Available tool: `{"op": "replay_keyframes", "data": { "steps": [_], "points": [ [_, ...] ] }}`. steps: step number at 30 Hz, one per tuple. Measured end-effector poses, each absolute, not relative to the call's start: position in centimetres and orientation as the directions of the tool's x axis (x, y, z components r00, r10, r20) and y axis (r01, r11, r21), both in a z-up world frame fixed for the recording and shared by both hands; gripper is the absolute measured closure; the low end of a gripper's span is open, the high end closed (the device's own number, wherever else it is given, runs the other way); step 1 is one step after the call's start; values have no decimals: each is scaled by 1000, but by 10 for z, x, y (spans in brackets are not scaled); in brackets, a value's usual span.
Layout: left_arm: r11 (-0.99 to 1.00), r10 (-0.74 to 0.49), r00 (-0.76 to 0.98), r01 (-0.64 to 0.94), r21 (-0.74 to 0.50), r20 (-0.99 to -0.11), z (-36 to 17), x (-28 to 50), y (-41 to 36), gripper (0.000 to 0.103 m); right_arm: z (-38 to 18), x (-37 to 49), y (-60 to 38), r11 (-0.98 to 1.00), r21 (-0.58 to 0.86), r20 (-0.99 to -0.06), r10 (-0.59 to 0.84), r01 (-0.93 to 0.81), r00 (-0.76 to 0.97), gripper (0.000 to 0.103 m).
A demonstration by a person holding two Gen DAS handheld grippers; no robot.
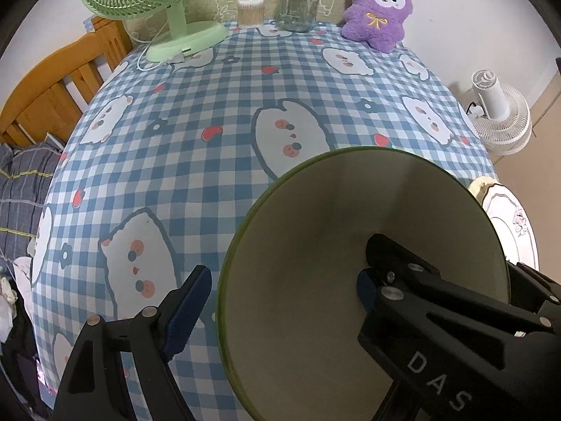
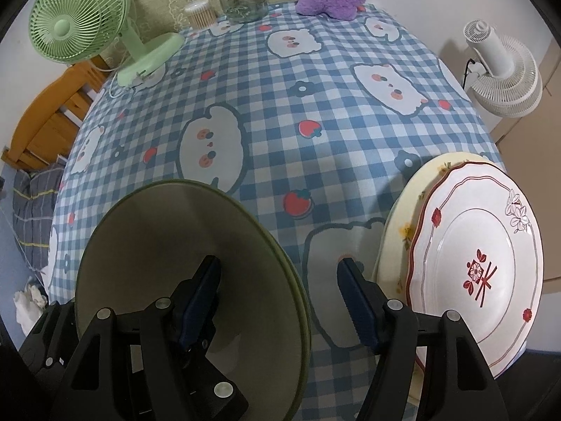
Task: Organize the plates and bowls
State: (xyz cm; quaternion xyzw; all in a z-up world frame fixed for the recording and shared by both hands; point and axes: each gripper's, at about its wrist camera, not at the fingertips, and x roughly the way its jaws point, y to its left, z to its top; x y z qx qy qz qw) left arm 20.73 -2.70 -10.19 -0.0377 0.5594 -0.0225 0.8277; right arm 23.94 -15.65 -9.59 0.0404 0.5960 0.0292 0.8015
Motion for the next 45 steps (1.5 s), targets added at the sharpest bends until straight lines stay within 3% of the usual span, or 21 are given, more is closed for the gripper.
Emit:
{"op": "replay_keyframes", "data": {
  "steps": [8,29,45],
  "points": [
    [987,-159,370,27,-160,-915,-100,207,-28,41,-95,241,-154,989,146,-951,148,-27,272,49],
    [988,-150,357,23,-152,-922,-92,203,-28,50,-87,238,-152,991,131,-957,137,-39,257,52],
    [987,-162,426,55,-153,-890,-47,186,-24,50,-36,221,-148,993,119,-932,120,-23,342,52]
  ]
}}
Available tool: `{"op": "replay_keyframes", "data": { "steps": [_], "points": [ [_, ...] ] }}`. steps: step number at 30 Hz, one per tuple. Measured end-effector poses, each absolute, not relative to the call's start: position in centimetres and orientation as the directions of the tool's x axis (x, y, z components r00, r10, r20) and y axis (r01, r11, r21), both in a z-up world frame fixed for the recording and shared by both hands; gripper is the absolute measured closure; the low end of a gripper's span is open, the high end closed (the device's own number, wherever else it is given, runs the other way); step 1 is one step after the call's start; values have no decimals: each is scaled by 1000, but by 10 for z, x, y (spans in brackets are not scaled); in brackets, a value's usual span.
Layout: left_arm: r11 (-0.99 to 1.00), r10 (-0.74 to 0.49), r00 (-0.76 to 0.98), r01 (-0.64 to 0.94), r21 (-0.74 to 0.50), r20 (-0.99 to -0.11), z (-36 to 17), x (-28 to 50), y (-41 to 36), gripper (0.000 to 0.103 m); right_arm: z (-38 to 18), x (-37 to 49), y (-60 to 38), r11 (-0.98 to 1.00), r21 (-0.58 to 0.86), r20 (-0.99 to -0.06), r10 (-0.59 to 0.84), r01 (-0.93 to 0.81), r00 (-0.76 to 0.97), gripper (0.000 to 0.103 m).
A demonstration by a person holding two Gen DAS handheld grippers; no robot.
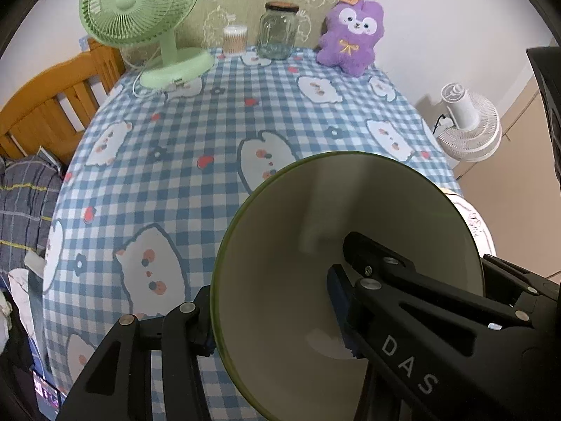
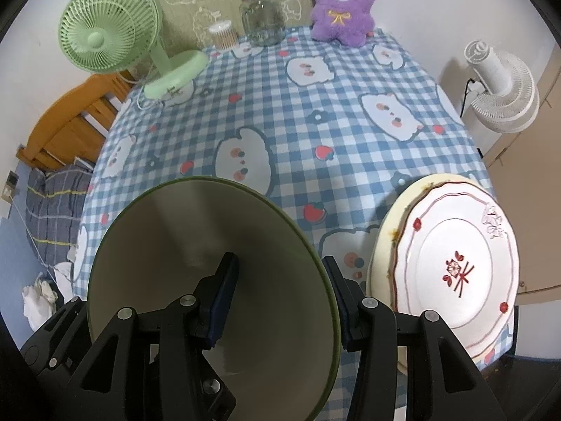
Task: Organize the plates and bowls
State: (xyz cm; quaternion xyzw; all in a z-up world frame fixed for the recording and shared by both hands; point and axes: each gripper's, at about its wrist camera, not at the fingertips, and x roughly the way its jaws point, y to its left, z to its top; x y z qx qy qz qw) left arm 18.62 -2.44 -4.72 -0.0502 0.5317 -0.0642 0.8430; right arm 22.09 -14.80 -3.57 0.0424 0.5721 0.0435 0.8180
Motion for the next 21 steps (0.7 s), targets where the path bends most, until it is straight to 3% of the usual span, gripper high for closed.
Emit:
{"op": "replay_keyframes", "data": {
  "steps": [21],
  "points": [
    [990,-125,484,9,-138,-866,-5,178,-75,51,6,219,-205,989,128,-912,149,-80,383,52]
  ]
}}
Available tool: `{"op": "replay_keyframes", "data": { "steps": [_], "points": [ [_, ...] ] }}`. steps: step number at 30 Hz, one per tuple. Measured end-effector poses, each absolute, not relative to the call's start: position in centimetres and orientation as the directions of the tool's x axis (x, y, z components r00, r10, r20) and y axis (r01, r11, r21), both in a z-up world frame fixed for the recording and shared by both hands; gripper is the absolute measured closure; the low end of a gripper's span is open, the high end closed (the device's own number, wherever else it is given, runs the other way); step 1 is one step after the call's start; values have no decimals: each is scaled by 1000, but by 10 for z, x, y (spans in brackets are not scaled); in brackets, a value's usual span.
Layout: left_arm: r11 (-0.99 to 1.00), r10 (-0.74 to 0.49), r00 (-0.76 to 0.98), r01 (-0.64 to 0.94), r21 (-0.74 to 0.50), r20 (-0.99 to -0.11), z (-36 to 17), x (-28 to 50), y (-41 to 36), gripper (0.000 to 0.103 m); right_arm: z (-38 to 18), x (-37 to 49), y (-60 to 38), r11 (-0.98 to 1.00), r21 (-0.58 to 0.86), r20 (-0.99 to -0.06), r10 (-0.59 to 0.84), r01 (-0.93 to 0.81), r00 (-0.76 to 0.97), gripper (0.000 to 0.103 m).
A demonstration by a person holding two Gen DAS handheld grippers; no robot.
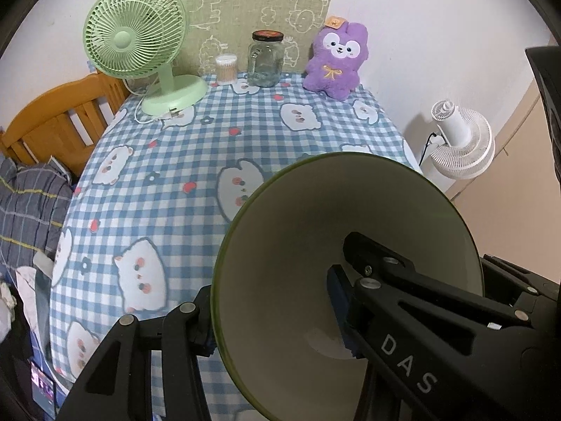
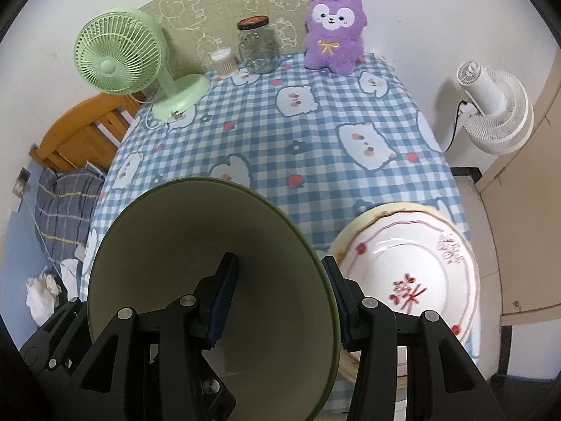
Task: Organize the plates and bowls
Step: 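Lower the bowl stack onto the white plate stack with both tools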
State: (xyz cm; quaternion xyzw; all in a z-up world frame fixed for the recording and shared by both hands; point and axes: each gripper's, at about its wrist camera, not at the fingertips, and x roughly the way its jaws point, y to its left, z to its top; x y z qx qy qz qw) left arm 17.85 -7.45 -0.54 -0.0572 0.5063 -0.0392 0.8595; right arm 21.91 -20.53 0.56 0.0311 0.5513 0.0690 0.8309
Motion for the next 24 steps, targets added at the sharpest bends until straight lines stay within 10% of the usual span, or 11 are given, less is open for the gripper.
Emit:
{"op": "replay_keyframes", "data": {
  "steps": [24],
  "points": [
    [988,-142,464,13,-154,-875,-11,192,-178,51,-5,229,-309,992,114,-926,127,-56,356,52]
  ]
}}
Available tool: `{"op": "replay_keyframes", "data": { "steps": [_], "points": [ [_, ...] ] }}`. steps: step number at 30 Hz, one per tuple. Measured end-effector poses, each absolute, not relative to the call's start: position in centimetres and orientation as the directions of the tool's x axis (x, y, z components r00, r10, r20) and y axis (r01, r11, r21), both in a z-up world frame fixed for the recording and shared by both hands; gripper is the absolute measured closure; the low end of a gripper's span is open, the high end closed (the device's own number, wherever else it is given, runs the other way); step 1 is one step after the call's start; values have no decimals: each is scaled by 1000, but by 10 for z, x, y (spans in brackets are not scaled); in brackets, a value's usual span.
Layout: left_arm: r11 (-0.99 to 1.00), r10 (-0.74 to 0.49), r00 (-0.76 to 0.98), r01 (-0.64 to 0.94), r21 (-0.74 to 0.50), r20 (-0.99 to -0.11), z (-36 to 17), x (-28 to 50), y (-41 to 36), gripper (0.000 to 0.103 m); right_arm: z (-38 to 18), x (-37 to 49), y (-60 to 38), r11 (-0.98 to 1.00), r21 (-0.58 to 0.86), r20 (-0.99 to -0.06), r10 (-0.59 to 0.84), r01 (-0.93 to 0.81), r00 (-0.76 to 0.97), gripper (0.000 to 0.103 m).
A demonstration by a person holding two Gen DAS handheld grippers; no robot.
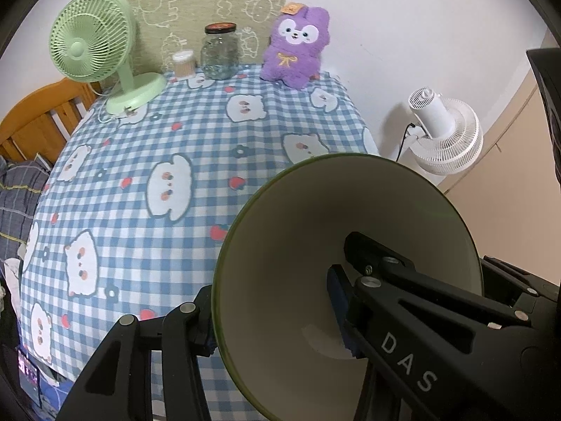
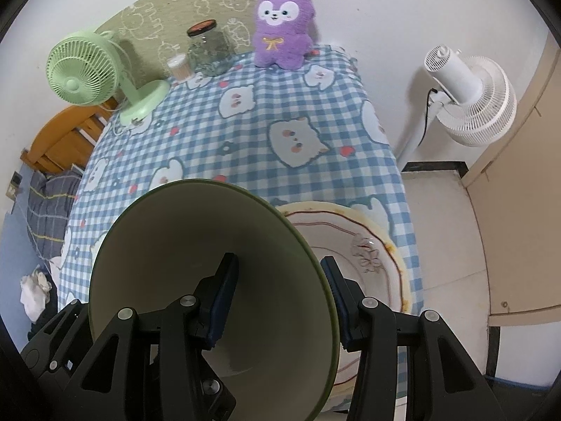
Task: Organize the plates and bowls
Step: 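Lower the bowl stack onto the white plate stack with both tools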
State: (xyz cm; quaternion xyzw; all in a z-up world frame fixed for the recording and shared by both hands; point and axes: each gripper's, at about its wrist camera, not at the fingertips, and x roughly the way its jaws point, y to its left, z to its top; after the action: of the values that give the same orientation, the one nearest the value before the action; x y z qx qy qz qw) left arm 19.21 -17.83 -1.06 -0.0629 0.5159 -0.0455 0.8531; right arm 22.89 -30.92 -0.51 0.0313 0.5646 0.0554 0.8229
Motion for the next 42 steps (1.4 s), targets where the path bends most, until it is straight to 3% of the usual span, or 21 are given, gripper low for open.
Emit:
{"op": "replay_keyframes", "data": {
  "steps": [19,39,41,42],
  "points": [
    [988,-145,377,0,-156,-915,-54,204,-222,50,-54,240,-348,992,115,-956,125,-55,267,52],
    [990,-121,410,-11,-138,-904,-59,206,-223,49,-56,241,-350,988,117,-938,142,-99,315,51],
    [990,-124,408,-10,-140,-904,-59,205,-224,47,-53,240,-348,989,101,-934,133,-112,332,46],
    [990,-127,409,-10,-143,-904,-58,204,-224,41,-51,239,-348,989,89,-931,125,-117,344,41]
  ]
}}
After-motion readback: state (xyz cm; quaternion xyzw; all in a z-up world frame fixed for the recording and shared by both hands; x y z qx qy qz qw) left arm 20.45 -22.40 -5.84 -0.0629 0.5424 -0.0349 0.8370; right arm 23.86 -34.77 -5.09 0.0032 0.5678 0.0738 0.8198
